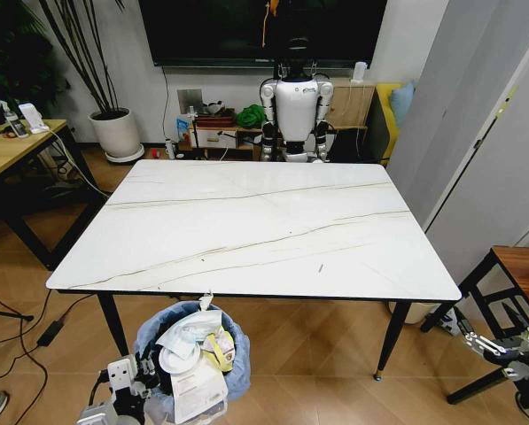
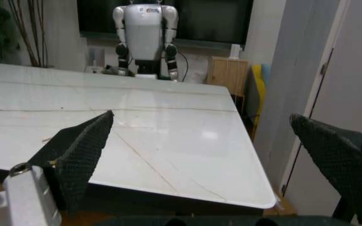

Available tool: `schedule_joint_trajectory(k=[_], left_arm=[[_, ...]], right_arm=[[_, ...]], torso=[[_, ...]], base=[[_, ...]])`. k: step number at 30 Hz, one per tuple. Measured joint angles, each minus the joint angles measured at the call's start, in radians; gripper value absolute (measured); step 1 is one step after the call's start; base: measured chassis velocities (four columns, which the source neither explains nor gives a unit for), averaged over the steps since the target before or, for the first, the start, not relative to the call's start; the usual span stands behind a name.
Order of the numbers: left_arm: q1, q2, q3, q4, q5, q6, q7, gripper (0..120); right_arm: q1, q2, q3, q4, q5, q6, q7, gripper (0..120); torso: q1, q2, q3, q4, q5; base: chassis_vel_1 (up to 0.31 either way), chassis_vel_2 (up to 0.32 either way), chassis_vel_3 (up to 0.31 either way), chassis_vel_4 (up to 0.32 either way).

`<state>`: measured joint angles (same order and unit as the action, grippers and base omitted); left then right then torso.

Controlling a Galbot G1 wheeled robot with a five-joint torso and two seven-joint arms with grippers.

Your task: Pick up the trash bin and place the trash from the table into it.

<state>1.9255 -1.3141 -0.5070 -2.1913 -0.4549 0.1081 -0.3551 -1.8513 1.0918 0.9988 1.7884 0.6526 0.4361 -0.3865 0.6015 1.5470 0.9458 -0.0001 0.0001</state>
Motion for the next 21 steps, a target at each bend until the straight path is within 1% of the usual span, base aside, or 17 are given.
schedule_joint_trajectory(k=[5,7,8,13,15,16,19,21], left_arm=[[-0.007,-0.012,0.012,0.013,-0.021,0.001,0.002,0],[-0.008,-0.013,0.013,0.015,-0.025,0.001,0.003,0],[-0.010,-0.014,0.014,0.017,-0.033,0.003,0.003,0],[-0.014,-0.013,0.018,0.023,-0.052,0.008,0.006,0],[-0.014,-0.012,0.018,0.024,-0.054,0.009,0.006,0],[-0.015,-0.010,0.018,0.026,-0.057,0.010,0.007,0],[-0.016,-0.006,0.017,0.031,-0.062,0.011,0.007,0],[-0.016,-0.006,0.017,0.032,-0.062,0.011,0.007,0]], right_arm=[[0.000,0.000,0.000,0.000,0.000,0.000,0.000,100],[0.000,0.000,0.000,0.000,0.000,0.000,0.000,100],[0.000,0.000,0.000,0.000,0.000,0.000,0.000,100],[0.000,0.000,0.000,0.000,0.000,0.000,0.000,100],[0.000,0.000,0.000,0.000,0.000,0.000,0.000,100],[0.000,0.000,0.000,0.000,0.000,0.000,0.000,100],[0.000,0.000,0.000,0.000,0.000,0.000,0.000,100],[0.000,0.000,0.000,0.000,0.000,0.000,0.000,100]], torso=[[-0.019,-0.042,-0.023,0.0000,0.0000],[-0.022,-0.048,-0.026,0.0000,0.0000],[-0.027,-0.060,-0.032,0.0000,0.0000],[-0.043,-0.093,-0.051,0.0000,-0.0001],[-0.046,-0.100,-0.055,0.0000,-0.0001],[-0.052,-0.114,-0.062,0.0000,-0.0001],[-0.063,-0.137,-0.075,0.0000,0.0000],[-0.063,-0.139,-0.075,0.0000,-0.0001]], base=[[0.000,0.000,0.000,0.000],[0.000,0.000,0.000,0.000],[0.000,0.000,0.000,0.000],[0.000,0.000,0.000,0.000],[0.000,0.000,0.000,0.000],[0.000,0.000,0.000,0.000],[0.000,0.000,0.000,0.000],[0.000,0.000,0.000,0.000]])
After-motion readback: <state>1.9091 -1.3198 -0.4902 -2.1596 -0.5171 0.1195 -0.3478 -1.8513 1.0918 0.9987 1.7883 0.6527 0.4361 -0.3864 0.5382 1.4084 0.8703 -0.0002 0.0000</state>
